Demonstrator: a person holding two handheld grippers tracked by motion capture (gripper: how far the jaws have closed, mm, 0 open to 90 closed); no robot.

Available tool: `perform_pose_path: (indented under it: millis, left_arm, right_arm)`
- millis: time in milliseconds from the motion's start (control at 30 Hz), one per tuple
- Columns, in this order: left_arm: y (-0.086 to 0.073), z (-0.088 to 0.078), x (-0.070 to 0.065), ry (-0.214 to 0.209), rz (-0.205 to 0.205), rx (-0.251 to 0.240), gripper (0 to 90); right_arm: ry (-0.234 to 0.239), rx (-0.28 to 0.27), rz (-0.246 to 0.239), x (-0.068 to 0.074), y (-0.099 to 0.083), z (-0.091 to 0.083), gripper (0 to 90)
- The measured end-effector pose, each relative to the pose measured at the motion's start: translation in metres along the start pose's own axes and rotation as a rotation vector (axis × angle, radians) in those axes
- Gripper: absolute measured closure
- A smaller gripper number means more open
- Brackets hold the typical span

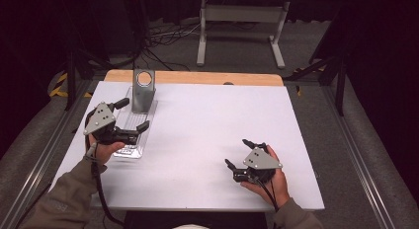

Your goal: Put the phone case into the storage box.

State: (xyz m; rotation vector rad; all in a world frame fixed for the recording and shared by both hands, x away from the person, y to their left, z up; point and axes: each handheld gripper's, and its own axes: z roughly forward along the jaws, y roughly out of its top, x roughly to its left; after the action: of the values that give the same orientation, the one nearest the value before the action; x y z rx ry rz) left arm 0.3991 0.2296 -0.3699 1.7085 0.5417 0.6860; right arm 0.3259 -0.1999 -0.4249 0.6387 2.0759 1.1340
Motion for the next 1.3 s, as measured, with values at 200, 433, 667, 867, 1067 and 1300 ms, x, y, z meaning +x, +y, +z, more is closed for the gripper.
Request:
perform_pose_path:
  millis: [200, 433, 667, 867, 1067, 1300]
  left_arm:
    - [-0.001, -0.002, -0.008, -0.020, 0.006, 0.004, 3.0]
    - [0.001, -0.006, -0.014, -0.033, 0.018, -0.005, 2.8]
    - [0.001, -0.008, -0.021, -0.045, 0.028, -0.008, 2.8]
    - [0.000, -0.009, -0.028, -0.057, 0.041, -0.010, 2.9]
    - [0.000, -0.011, -0.034, -0.072, 0.043, -0.017, 2.9]
    - [-0.001, -0.012, -0.042, -0.092, 0.043, -0.017, 2.9]
  right_arm:
    - [-0.001, -0.005, -0.003, 0.001, 0.002, -0.001, 18.5]
    - [0.000, -0.011, -0.006, 0.002, 0.003, -0.002, 18.5]
    - [-0.003, -0.021, -0.004, 0.001, 0.004, -0.005, 18.5]
    - [-0.002, -0.022, -0.005, 0.001, 0.005, -0.006, 18.4]
    - [-0.002, -0.023, -0.003, 0.001, 0.006, -0.006, 18.4]
    - [0.000, -0.026, -0.003, 0.002, 0.007, -0.007, 18.3]
